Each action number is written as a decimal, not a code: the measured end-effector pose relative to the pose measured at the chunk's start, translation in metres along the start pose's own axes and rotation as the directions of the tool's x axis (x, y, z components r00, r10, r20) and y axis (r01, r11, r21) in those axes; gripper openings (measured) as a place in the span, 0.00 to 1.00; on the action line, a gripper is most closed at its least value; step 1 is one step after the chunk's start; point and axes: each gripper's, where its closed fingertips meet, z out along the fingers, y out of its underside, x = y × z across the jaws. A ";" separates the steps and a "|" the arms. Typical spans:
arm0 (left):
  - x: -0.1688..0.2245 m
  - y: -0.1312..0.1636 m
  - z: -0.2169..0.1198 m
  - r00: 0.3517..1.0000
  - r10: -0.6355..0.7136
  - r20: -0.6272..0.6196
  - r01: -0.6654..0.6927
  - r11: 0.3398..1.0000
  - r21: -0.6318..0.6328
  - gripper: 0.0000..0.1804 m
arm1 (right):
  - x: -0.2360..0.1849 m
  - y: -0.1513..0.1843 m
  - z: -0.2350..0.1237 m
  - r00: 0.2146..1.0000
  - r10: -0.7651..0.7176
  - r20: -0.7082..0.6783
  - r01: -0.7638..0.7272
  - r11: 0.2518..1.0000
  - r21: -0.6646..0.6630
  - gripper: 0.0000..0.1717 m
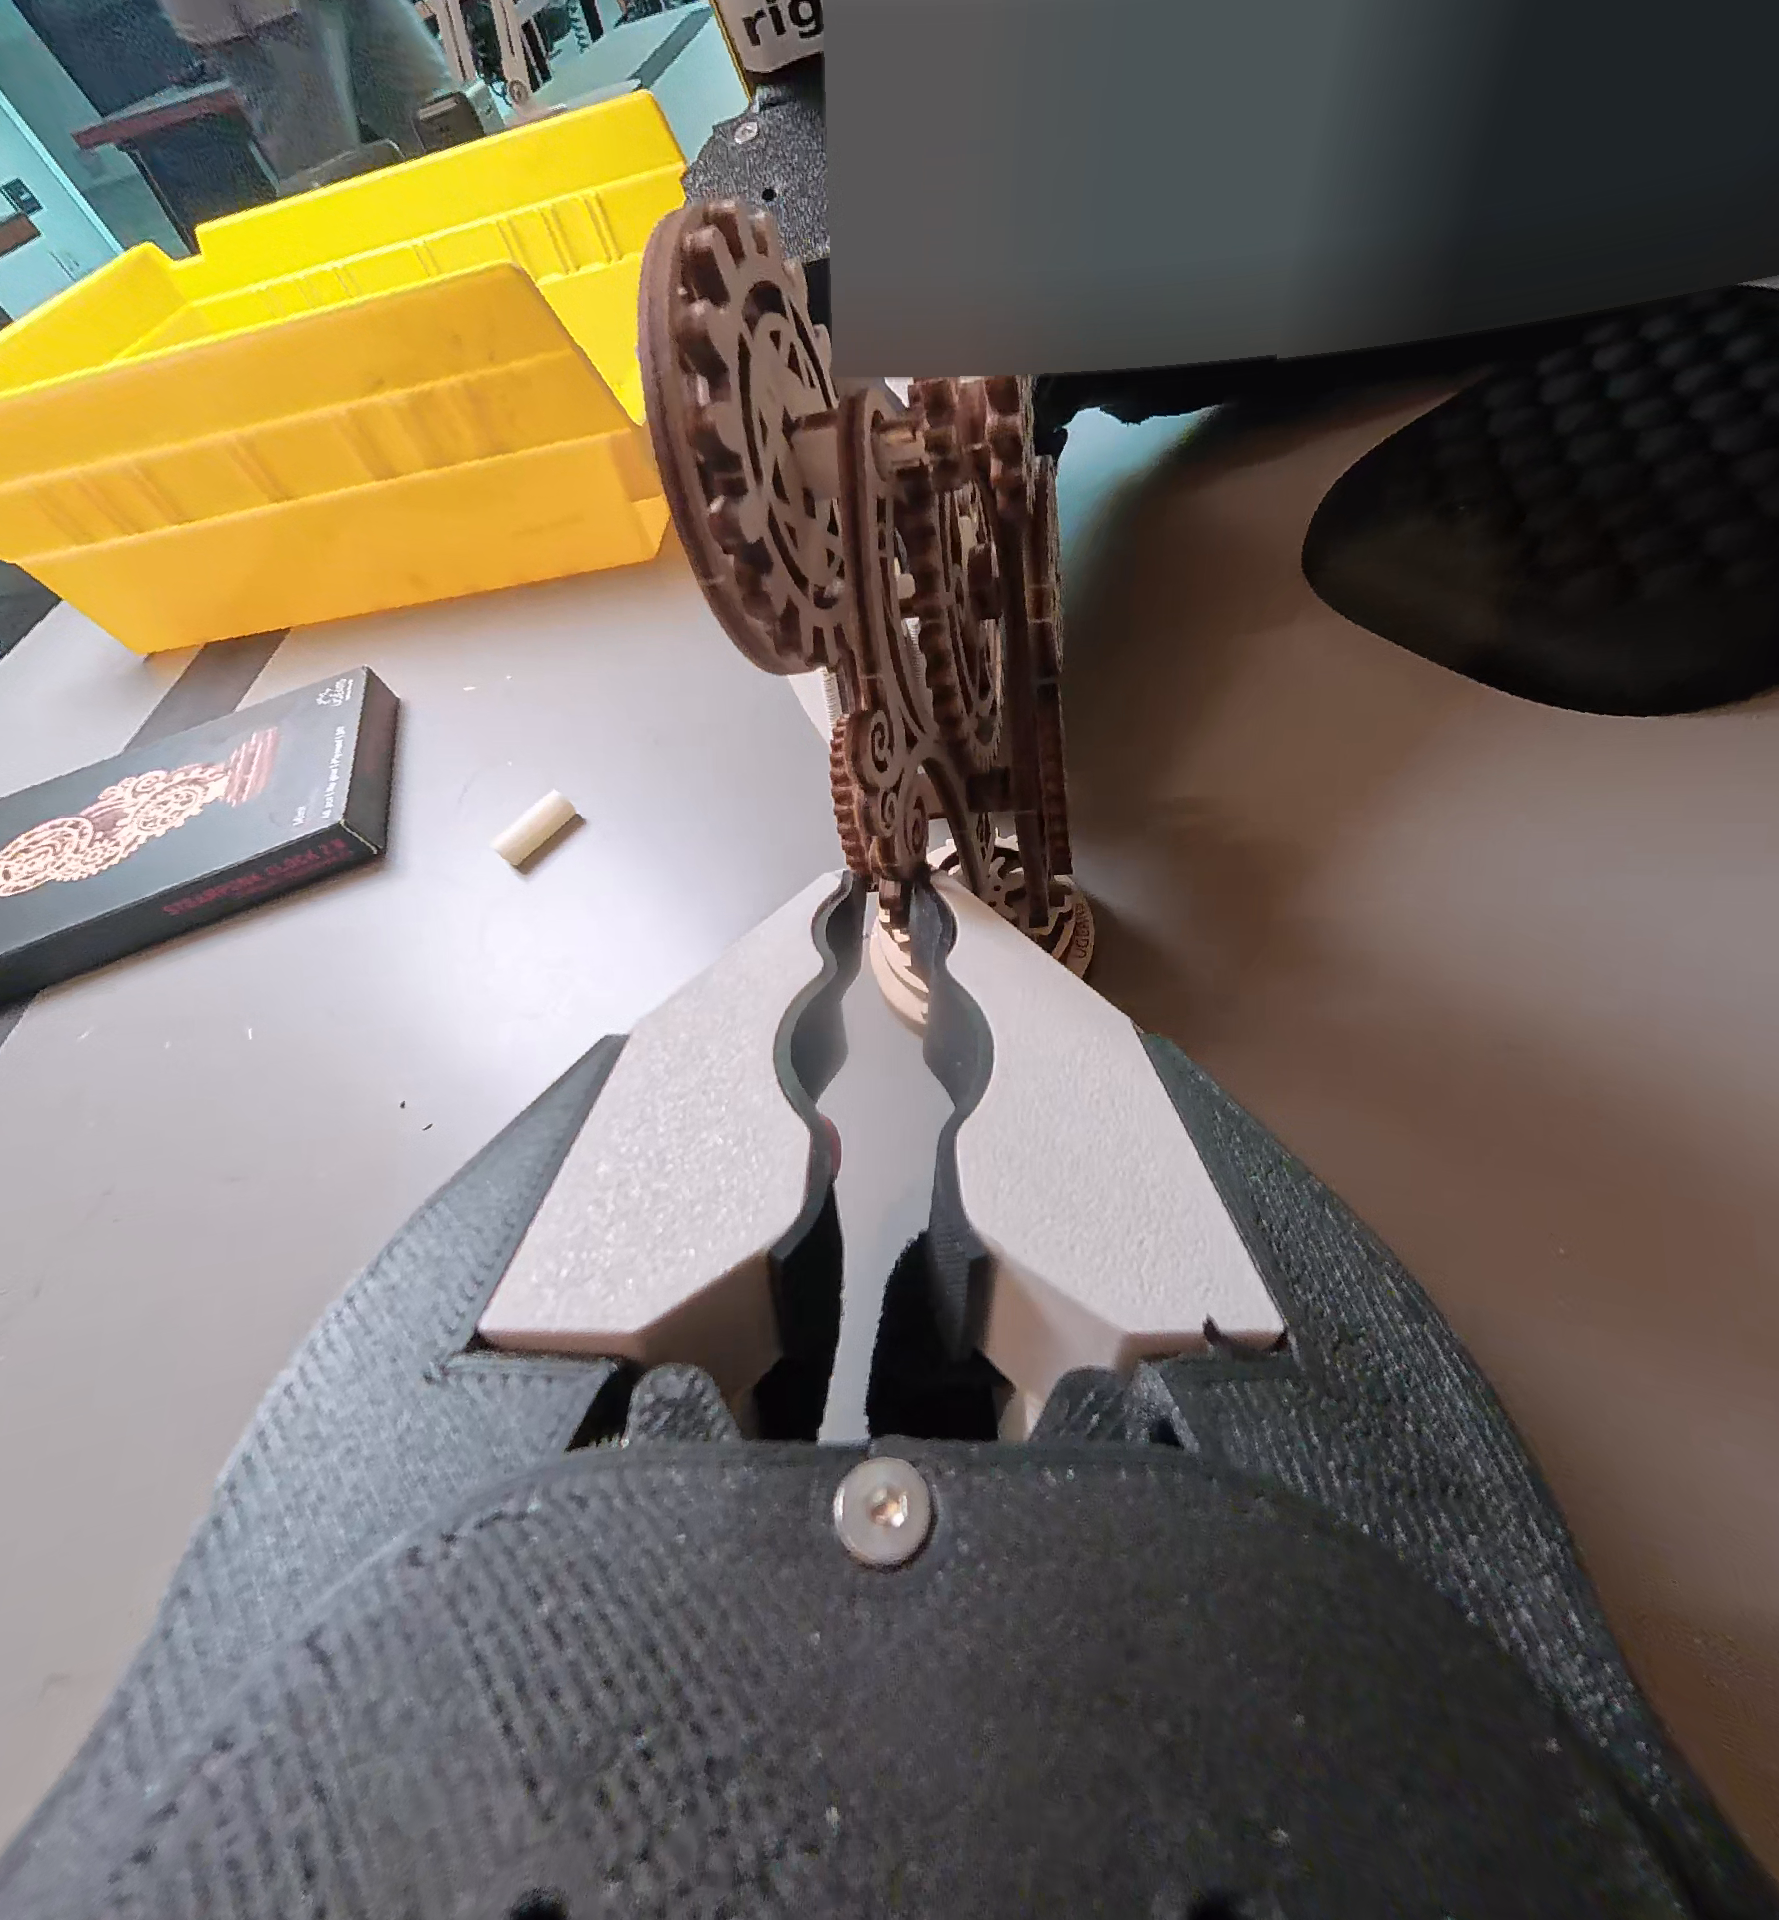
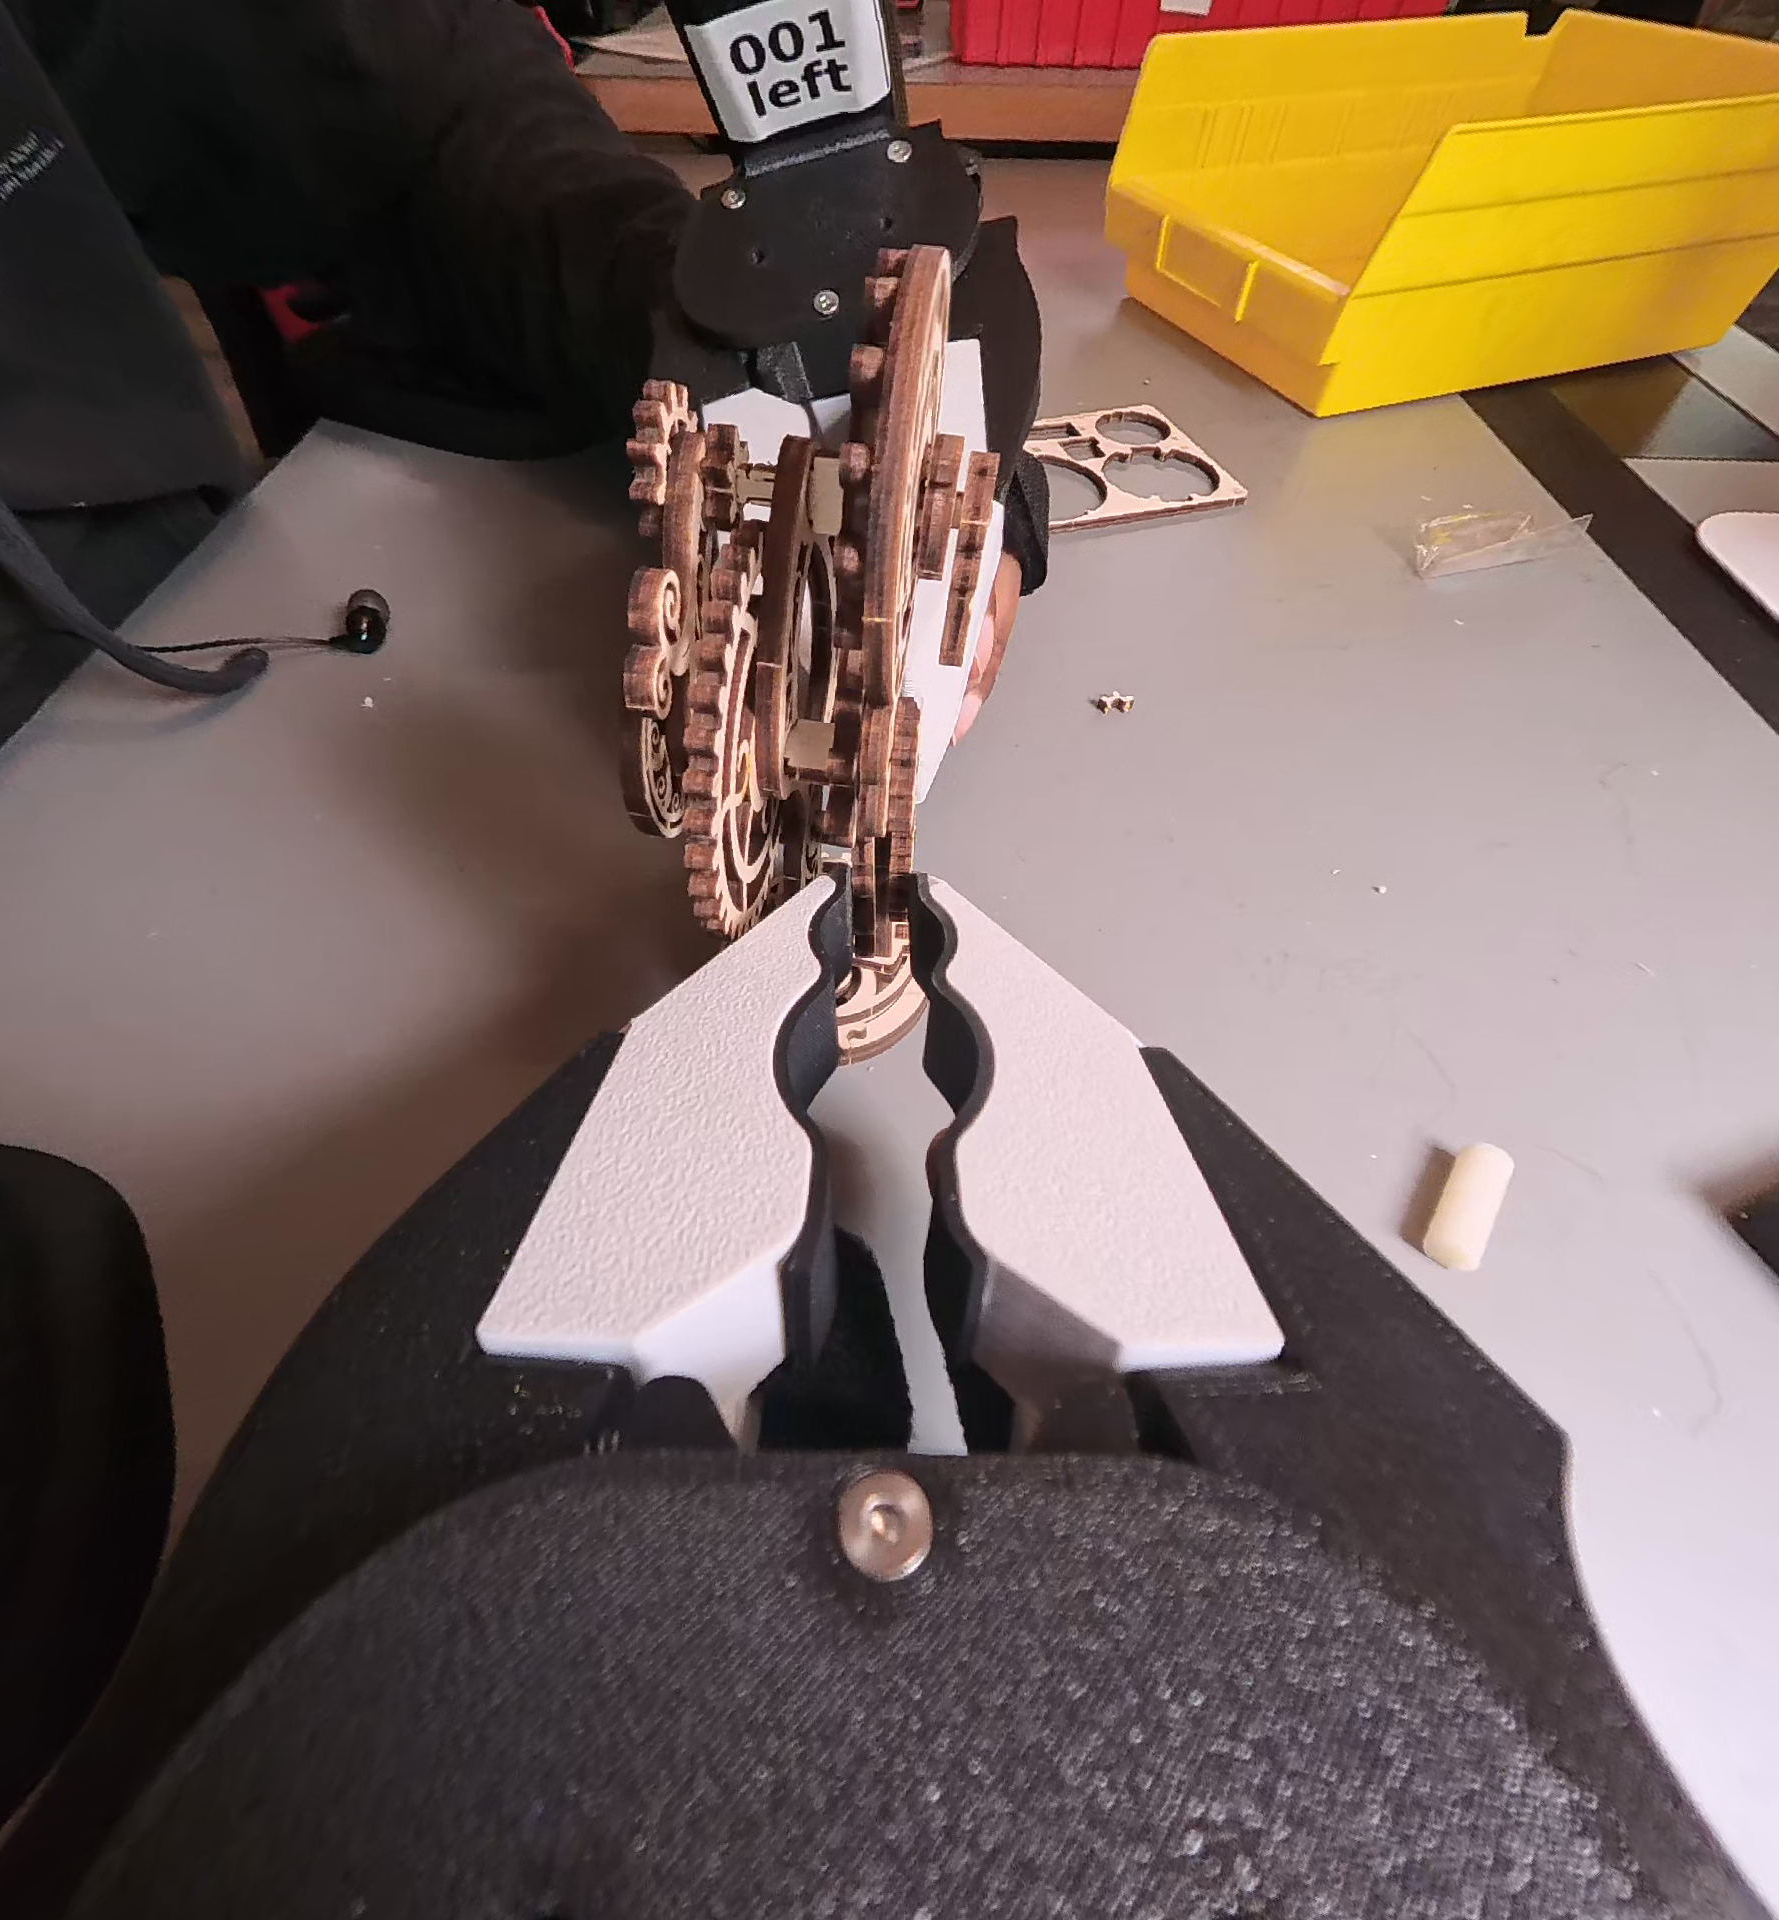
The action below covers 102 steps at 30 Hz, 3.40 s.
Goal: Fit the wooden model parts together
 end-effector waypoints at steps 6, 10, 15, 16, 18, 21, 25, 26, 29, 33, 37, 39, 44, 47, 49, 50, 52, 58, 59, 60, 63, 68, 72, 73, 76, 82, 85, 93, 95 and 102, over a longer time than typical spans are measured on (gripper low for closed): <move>0.000 0.000 0.000 1.000 -0.020 -0.018 0.020 1.000 0.004 0.05 | 0.000 -0.001 0.000 1.000 -0.004 -0.014 0.004 1.000 0.003 0.06; -0.004 0.000 0.001 1.000 -0.030 0.003 0.030 1.000 -0.004 0.07 | 0.003 -0.001 0.000 0.999 -0.010 -0.047 0.011 1.000 0.005 0.08; -0.006 -0.007 -0.007 0.998 -0.063 -0.006 0.063 0.998 0.029 0.16 | 0.003 0.003 -0.007 0.998 -0.018 -0.061 0.017 1.000 -0.010 0.15; -0.008 -0.006 -0.010 0.998 -0.059 0.007 0.059 0.998 0.023 0.17 | 0.003 0.003 -0.010 0.998 -0.012 -0.062 0.011 1.000 -0.014 0.15; -0.013 -0.005 -0.018 0.997 -0.071 0.032 0.070 0.997 0.019 0.19 | 0.005 0.010 -0.017 0.996 -0.007 -0.085 0.002 0.998 -0.059 0.16; -0.014 -0.006 -0.032 0.991 -0.125 0.055 0.123 0.992 0.025 0.15 | -0.005 0.022 -0.033 0.996 0.026 -0.091 -0.037 0.992 -0.121 0.13; 0.012 0.001 -0.031 0.990 -0.140 -0.024 0.139 0.990 -0.024 0.07 | -0.037 0.022 -0.021 0.997 0.021 -0.078 -0.031 0.991 -0.133 0.08; 0.017 0.004 -0.026 0.990 -0.133 -0.043 0.130 0.990 -0.052 0.07 | -0.038 0.023 -0.012 0.995 0.005 -0.100 -0.020 0.989 -0.146 0.08; 0.028 0.005 -0.014 0.990 -0.112 -0.088 0.104 0.990 -0.092 0.08 | -0.036 0.022 0.007 0.990 -0.027 -0.140 0.002 0.984 -0.176 0.08; 0.030 0.005 -0.006 0.994 -0.093 -0.061 0.087 0.991 -0.098 0.08 | -0.031 0.016 0.014 0.987 0.002 -0.160 -0.026 0.989 -0.147 0.07; 0.026 0.007 0.000 0.998 -0.066 -0.015 0.064 0.992 -0.113 0.05 | -0.026 0.012 0.016 0.982 0.006 -0.188 -0.030 0.992 -0.121 0.06; 0.025 0.005 0.002 0.999 -0.053 -0.010 0.052 0.993 -0.105 0.05 | -0.025 0.012 0.016 0.980 0.005 -0.198 -0.030 0.992 -0.124 0.06; 0.025 0.005 0.007 0.999 -0.040 -0.007 0.039 0.994 -0.105 0.04 | -0.020 0.013 0.019 0.977 0.003 -0.212 -0.033 0.990 -0.138 0.06; 0.025 0.005 0.007 1.000 -0.024 -0.008 0.023 0.994 -0.110 0.03 | -0.020 0.014 0.021 0.979 0.000 -0.204 -0.030 0.989 -0.145 0.05; 0.024 0.006 0.007 1.000 -0.020 -0.006 0.019 0.993 -0.114 0.03 | -0.019 0.014 0.023 0.980 -0.007 -0.197 -0.024 0.988 -0.153 0.03; 0.023 0.006 0.007 1.000 -0.014 -0.006 0.013 0.993 -0.117 0.03 | -0.019 0.014 0.023 0.980 -0.012 -0.197 -0.019 0.988 -0.154 0.03; 0.023 0.007 0.006 1.000 -0.008 -0.007 0.007 0.992 -0.124 0.03 | -0.018 0.014 0.024 0.982 -0.021 -0.190 -0.009 0.988 -0.156 0.02; 0.023 0.008 0.006 1.000 0.008 -0.004 -0.008 0.992 -0.122 0.03 | -0.017 0.015 0.024 0.989 -0.060 -0.137 0.038 0.986 -0.162 0.02; 0.023 0.008 0.006 1.000 0.012 -0.005 -0.013 0.993 -0.114 0.03 | -0.017 0.015 0.024 0.990 -0.061 -0.128 0.040 0.986 -0.162 0.02; 0.023 0.008 0.006 1.000 0.015 -0.004 -0.015 0.994 -0.108 0.03 | -0.017 0.015 0.024 0.990 -0.066 -0.123 0.046 0.986 -0.163 0.01; 0.023 0.008 0.005 1.000 0.027 -0.003 -0.028 0.994 -0.106 0.03 | -0.017 0.015 0.024 0.990 -0.086 -0.114 0.066 0.984 -0.165 0.01; 0.023 0.009 0.005 0.999 0.041 0.010 -0.039 0.994 -0.100 0.03 | -0.017 0.016 0.025 0.989 -0.108 -0.099 0.090 0.982 -0.168 0.01; 0.024 0.009 0.005 0.999 0.036 0.008 -0.035 0.994 -0.102 0.03 | -0.017 0.016 0.025 0.991 -0.108 -0.078 0.093 0.981 -0.168 0.01; 0.024 0.009 0.005 0.999 0.041 0.009 -0.040 0.994 -0.101 0.03 | -0.017 0.016 0.025 0.991 -0.112 -0.079 0.097 0.981 -0.169 0.01; 0.023 0.009 0.005 0.999 0.045 0.005 -0.044 0.994 -0.100 0.03 | -0.016 0.017 0.025 0.989 -0.130 -0.073 0.116 0.979 -0.170 0.01; 0.024 0.010 0.005 0.995 0.099 0.033 -0.095 0.990 -0.107 0.03 | -0.017 0.017 0.025 0.987 -0.144 -0.064 0.131 0.976 -0.173 0.01; 0.022 0.010 0.005 0.996 0.082 0.025 -0.079 0.991 -0.108 0.03 | -0.015 0.018 0.026 0.989 -0.141 -0.037 0.132 0.976 -0.173 0.01; 0.023 0.012 0.004 0.995 0.099 0.022 -0.096 0.989 -0.110 0.03 | -0.015 0.020 0.026 0.992 -0.124 0.006 0.123 0.977 -0.177 0.01; 0.023 0.012 0.004 0.993 0.114 0.030 -0.111 0.988 -0.111 0.03 | -0.015 0.020 0.026 0.991 -0.134 -0.004 0.131 0.975 -0.180 0.01; 0.024 0.013 0.005 0.992 0.121 0.020 -0.118 0.987 -0.113 0.03 | -0.015 0.022 0.027 0.990 -0.143 0.017 0.144 0.971 -0.192 0.01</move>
